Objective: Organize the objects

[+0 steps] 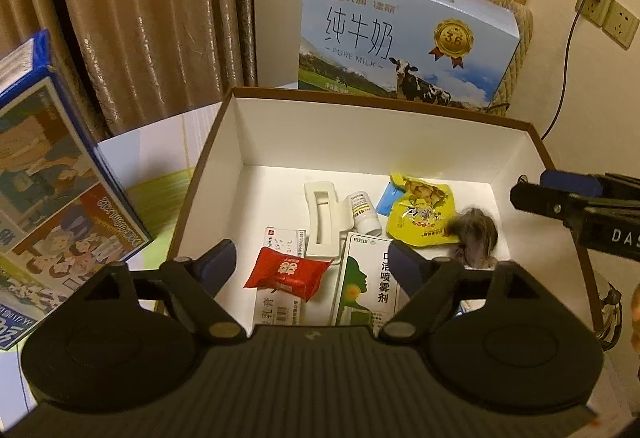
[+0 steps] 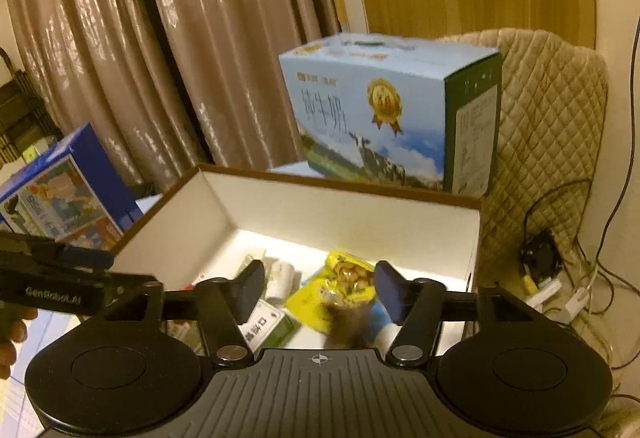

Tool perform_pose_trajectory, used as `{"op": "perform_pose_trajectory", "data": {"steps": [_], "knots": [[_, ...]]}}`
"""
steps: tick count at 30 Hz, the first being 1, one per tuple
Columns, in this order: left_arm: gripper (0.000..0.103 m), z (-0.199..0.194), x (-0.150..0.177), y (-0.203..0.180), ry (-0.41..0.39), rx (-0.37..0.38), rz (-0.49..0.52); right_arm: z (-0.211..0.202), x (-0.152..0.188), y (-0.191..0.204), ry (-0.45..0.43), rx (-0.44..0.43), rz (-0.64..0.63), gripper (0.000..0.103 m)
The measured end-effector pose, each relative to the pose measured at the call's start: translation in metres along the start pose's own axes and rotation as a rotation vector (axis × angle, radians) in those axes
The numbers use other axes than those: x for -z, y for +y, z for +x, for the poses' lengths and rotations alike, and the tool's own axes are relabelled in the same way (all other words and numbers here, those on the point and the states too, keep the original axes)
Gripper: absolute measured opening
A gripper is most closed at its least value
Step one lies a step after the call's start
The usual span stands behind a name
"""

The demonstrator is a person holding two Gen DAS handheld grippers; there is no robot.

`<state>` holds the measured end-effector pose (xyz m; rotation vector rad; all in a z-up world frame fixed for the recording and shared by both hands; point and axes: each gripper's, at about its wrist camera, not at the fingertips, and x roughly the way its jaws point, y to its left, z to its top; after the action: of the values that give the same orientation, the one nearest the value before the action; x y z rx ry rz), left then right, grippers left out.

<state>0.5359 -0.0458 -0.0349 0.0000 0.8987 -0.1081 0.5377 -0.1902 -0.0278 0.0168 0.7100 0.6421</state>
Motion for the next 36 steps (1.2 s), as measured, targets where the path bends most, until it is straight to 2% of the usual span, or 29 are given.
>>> {"op": "perform_pose_trajectory", "data": {"steps": [11,16,20,24,31,36], "knots": [[0.092,-0.042,0.021,-0.009,-0.031,-0.022,-0.028,-0.047,0.014,0.004,-0.015,-0.073,0.046,0.068],[0.096,-0.062,0.034,-0.015,-0.049,-0.026,-0.036,-0.072,0.030,0.011,-0.009,-0.037,0.053,0.068],[0.101,-0.079,0.049,-0.021,-0.063,-0.057,-0.032,-0.087,0.046,0.020,0.026,0.008,0.025,0.068],[0.101,-0.094,0.064,-0.025,-0.070,-0.074,-0.042,-0.096,0.061,0.030,0.063,0.044,-0.019,0.068],[0.102,-0.123,0.094,-0.032,-0.082,-0.110,-0.060,-0.118,0.080,0.046,0.073,0.031,-0.053,0.068],[0.102,-0.144,0.114,-0.033,-0.066,-0.107,-0.084,-0.132,0.094,0.057,0.111,0.045,-0.044,0.068]]}}
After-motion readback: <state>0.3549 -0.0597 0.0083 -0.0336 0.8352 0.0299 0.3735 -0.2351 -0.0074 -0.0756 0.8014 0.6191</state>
